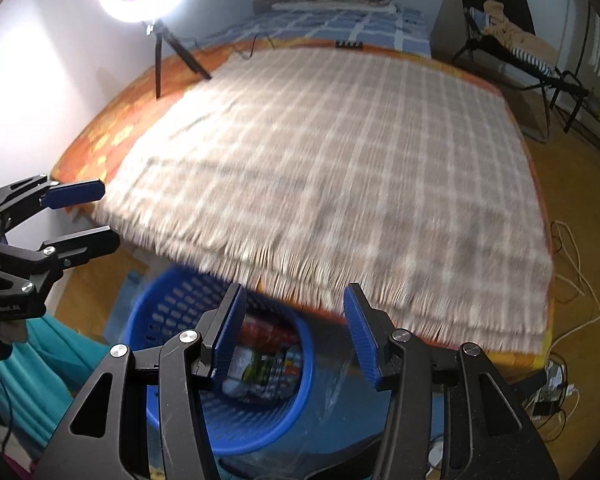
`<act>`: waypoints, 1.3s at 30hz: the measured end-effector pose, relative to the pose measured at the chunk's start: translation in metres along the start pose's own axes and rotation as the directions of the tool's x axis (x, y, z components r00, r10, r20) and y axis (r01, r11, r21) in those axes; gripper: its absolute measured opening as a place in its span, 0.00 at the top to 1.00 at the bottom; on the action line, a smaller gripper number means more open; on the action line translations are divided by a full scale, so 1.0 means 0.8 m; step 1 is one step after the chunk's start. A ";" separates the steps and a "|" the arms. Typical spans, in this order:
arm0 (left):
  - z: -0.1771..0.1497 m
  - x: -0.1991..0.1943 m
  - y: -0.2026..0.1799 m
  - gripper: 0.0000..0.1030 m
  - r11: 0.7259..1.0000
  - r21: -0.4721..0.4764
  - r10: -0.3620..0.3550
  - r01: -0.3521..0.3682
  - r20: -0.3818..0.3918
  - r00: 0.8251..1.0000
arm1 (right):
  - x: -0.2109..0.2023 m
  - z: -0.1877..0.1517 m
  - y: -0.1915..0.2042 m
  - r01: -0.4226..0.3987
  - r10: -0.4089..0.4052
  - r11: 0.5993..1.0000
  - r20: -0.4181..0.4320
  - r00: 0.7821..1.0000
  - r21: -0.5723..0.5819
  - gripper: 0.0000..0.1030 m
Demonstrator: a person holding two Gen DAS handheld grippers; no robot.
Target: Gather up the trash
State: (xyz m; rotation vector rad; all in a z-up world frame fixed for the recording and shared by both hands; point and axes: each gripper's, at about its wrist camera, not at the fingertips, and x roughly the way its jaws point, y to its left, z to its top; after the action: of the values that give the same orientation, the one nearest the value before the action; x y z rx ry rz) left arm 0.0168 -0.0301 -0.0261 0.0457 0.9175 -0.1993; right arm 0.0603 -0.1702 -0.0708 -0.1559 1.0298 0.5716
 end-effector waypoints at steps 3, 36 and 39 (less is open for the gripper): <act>0.023 -0.007 0.007 0.35 1.000 -0.017 0.004 -0.003 0.048 0.999 | -0.006 0.018 -0.008 0.000 -0.001 1.000 0.037 0.999 0.016 0.52; 0.063 0.028 0.056 0.04 0.982 -0.180 0.064 -0.049 0.082 0.995 | 0.007 0.078 -0.047 0.047 -0.072 0.991 0.197 0.978 0.125 0.32; 0.064 0.029 0.056 0.04 0.982 -0.181 0.066 -0.051 0.079 0.995 | 0.008 0.078 -0.047 0.046 -0.070 0.991 0.196 0.978 0.125 0.32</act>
State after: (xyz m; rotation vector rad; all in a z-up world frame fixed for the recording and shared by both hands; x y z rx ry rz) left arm 0.0791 0.0042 -0.0154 -0.1016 0.8453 -0.0633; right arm 0.1299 -0.1760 -0.0492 -0.0221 0.8585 0.4608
